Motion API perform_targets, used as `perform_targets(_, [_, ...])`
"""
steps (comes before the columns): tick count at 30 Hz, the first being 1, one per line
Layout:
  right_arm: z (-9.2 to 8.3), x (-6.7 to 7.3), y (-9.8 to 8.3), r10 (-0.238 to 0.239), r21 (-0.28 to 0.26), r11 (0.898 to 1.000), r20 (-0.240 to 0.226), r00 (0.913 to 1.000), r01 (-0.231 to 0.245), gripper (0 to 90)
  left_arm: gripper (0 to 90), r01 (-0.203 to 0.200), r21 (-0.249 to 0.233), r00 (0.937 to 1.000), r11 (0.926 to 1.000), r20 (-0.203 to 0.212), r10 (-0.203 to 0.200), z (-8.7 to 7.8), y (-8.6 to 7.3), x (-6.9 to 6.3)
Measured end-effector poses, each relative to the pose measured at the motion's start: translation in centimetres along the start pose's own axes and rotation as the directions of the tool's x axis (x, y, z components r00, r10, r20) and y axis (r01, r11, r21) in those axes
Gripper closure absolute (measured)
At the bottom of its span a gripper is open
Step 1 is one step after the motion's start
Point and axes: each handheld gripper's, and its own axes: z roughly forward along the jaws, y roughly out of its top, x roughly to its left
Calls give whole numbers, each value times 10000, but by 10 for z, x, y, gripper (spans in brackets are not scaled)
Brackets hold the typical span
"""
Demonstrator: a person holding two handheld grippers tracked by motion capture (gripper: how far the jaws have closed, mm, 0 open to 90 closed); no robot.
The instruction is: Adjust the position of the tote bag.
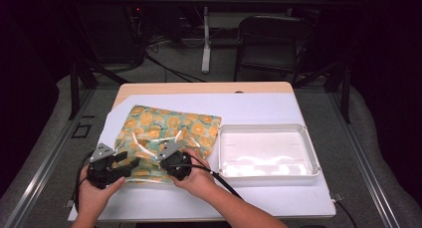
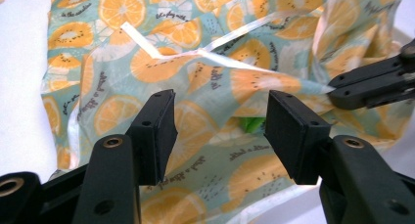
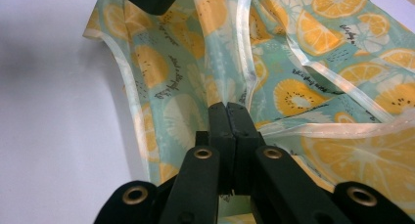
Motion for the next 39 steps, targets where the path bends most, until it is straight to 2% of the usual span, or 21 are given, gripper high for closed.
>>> perform_targets(4, [-2, -1, 1, 17, -71, 10000, 3, 10000, -17, 900, 442, -309, 135, 9993, 9994, -225, 312, 4, 0, 0])
perform_targets(9, [-5, -2, 1, -48, -162, 9999, -17, 10000, 48, 900, 466, -364, 434, 9991, 9984, -221, 374, 14, 0, 0])
perform_targets(12, [-6, -1, 1, -16, -139, 9999, -30, 10000, 15, 900, 647, -509, 518, 9987, 9974, -67, 513, 16, 0, -1])
perform_targets(13, [-6, -1, 1, -16, -139, 9999, -30, 10000, 15, 900, 647, -564, 528, 9984, 9970, -12, 565, 16, 0, -1])
perform_targets(17, [-6, -2, 0, -16, -177, 9998, -108, 9999, 15, 900, 807, -680, 533, 9975, 9963, 220, 669, 15, -1, -2])
perform_targets(20, [-6, -1, -1, 88, -241, 9997, -238, 9997, -93, 886, 889, -809, 582, 9964, 9950, 320, 791, 15, -3, -4])
perform_targets(24, [-6, 0, -5, 173, -187, 9997, -456, 9988, -181, 771, 900, -746, 634, 9964, 9952, 457, 718, 14, -4, -3])
perform_targets(25, [-6, 1, -7, 214, -176, 9996, -630, 9978, -225, 701, 900, -723, 639, 9964, 9953, 490, 692, 14, -5, -2])
perform_targets(28, [-6, 2, -10, 170, -187, 9997, -684, 9975, -184, 647, 900, -700, 711, 9961, 9950, 590, 659, 13, -7, -2])
perform_targets(29, [-6, 3, -14, 168, -214, 9996, -752, 9970, -184, 604, 900, -716, 738, 9957, 9947, 638, 670, 14, -8, -2])
perform_targets(35, [-3, 8, -19, -102, -2, 9999, -894, 9959, 102, 519, 900, -891, 921, 9940, 9918, 721, 826, 16, -9, -4])
perform_targets(39, [-1, 11, -20, -297, 30, 9995, -932, 9952, 301, 490, 900, -812, 951, 9946, 9921, 716, 746, 16, -10, -4])
